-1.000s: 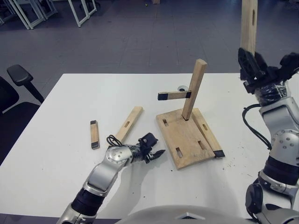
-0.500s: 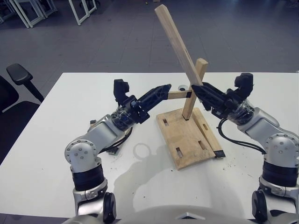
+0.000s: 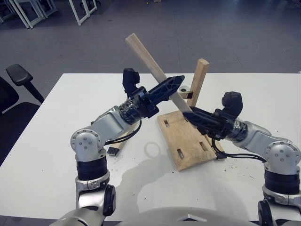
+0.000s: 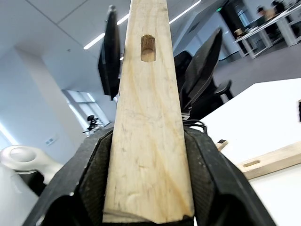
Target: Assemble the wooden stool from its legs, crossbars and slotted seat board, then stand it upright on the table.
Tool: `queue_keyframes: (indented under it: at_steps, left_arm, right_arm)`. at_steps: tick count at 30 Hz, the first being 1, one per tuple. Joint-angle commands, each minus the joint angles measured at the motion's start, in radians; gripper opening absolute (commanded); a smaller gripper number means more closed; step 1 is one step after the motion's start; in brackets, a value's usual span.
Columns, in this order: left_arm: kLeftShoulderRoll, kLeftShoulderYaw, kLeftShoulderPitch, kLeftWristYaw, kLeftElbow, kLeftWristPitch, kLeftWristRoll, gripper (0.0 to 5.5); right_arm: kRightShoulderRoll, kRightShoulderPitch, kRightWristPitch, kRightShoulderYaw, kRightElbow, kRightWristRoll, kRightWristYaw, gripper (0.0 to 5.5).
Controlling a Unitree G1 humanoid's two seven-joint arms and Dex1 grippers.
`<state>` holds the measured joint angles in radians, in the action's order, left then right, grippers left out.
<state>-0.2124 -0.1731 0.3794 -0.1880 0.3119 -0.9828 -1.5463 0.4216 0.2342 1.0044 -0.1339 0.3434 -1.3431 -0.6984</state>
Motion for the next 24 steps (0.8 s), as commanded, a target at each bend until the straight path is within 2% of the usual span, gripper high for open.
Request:
queue_keyframes:
  at_steps: [1, 7, 12, 18, 19, 24]
  left_arm:
    - [-0.072, 0.027, 0.002, -0.049, 0.006, -0.032, 0.016, 2.97]
    - [-0.126, 0.052, -0.004, -0.099, 0.005, -0.034, 0.029, 2.05]
    - [-0.146, 0.061, -0.011, -0.118, -0.016, -0.027, 0.057, 2.05]
    - [-0.169, 0.016, -0.018, -0.119, -0.058, -0.014, 0.056, 2.04]
    - [-0.172, 0.005, -0.017, -0.118, -0.067, -0.005, 0.063, 2.04]
    - [-0.215, -0.05, -0.011, -0.161, -0.108, 0.063, 0.168, 2.04]
  right_arm:
    - [0.025, -0.005, 0.015, -0.01, -0.013, -0.03, -0.023, 2.05]
    - [0.045, -0.028, 0.013, 0.007, -0.003, -0.009, -0.046, 2.05]
    - [0.057, -0.041, 0.011, 0.011, -0.001, 0.006, -0.064, 2.05]
    - [0.08, -0.056, -0.001, 0.022, 0.003, 0.039, -0.093, 2.05]
    - [0.084, -0.054, -0.002, 0.025, 0.001, 0.046, -0.095, 2.46]
    - [0.183, -0.112, -0.081, 0.114, 0.0, 0.273, -0.175, 3.42]
